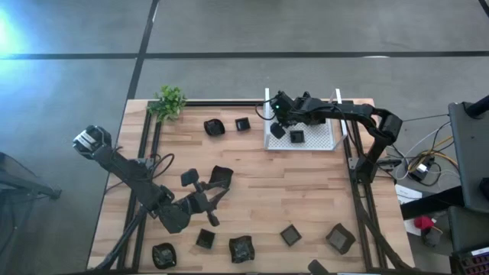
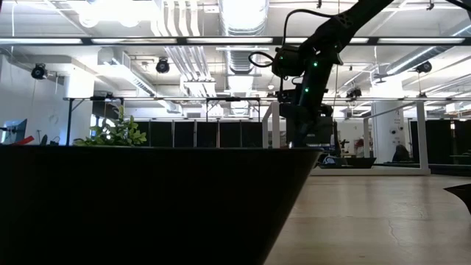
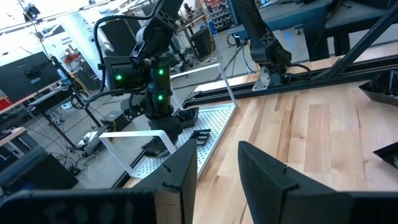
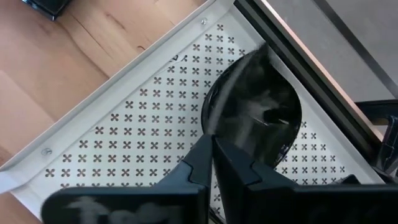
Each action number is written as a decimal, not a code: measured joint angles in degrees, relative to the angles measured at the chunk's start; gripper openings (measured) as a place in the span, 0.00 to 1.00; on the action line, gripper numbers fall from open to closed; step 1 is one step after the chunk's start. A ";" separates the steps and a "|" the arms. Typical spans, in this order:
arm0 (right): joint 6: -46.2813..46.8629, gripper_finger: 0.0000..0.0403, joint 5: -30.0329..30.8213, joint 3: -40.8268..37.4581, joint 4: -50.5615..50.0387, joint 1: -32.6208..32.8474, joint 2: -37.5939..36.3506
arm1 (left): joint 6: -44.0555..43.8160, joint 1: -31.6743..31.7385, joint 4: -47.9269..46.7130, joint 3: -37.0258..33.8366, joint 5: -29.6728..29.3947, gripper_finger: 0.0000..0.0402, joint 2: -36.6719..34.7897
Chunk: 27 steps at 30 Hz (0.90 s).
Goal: Pick & Place Mini shaped plates
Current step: Stack the leaf shaped plate on top of the other leaf shaped plate on the shelf, then stack the distorted square plate on top of the other distorted square plate on the shelf
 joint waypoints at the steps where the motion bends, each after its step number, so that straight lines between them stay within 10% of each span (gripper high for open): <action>1: -0.02 0.07 0.00 0.00 0.00 0.02 0.00 | -0.01 0.00 -0.02 0.00 -0.01 0.28 0.00; 14: -0.93 0.22 2.50 0.00 -0.03 0.04 0.00 | 0.00 0.00 -0.01 0.00 -0.01 0.28 0.00; 27: -0.20 0.04 2.75 -0.06 -3.97 1.08 -7.22 | 0.00 0.00 0.00 0.00 -0.01 0.28 0.00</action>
